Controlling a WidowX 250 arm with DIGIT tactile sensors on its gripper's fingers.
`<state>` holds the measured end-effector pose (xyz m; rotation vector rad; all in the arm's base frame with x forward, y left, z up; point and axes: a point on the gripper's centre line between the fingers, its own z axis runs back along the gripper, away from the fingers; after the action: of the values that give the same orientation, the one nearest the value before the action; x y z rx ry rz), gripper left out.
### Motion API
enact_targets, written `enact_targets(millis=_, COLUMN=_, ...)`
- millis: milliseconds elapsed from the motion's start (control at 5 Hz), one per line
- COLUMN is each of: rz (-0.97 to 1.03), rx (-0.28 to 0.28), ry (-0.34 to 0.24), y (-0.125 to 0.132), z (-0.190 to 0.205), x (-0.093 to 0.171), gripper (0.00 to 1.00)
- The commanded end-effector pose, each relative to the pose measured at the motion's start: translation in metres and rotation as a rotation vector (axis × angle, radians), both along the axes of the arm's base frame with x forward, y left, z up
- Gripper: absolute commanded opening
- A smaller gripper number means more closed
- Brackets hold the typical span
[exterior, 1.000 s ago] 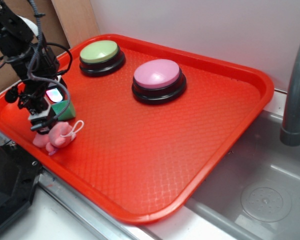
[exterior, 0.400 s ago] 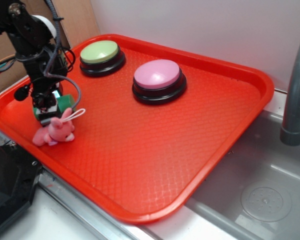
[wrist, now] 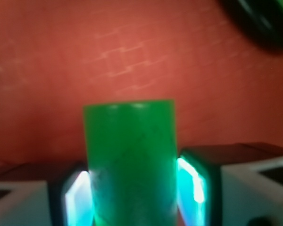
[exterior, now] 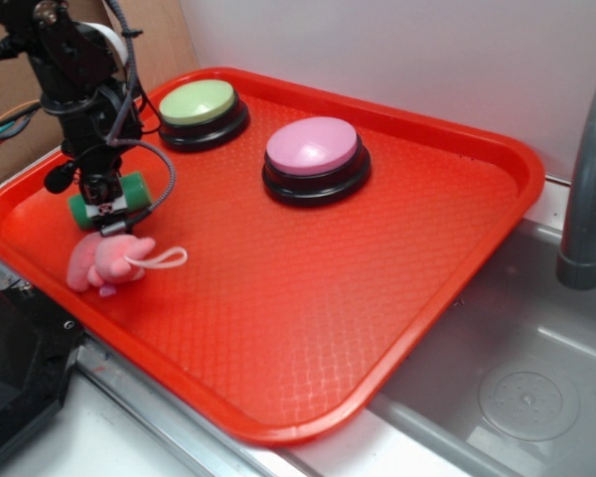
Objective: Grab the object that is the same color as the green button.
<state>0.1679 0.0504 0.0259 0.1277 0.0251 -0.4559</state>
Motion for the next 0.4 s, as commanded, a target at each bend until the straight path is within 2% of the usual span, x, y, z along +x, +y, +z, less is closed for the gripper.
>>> enact_targets(millis=0, rz=0.184, rx=-0.095, ry=-0.103, y=-0.008, z=0.078, x=0.029, gripper=0.00)
enact_targets(millis=200, rz=0.261, rx=-0.160, ry=-0.112, y=-0.014, z=0.105, x=0.034, gripper=0.00)
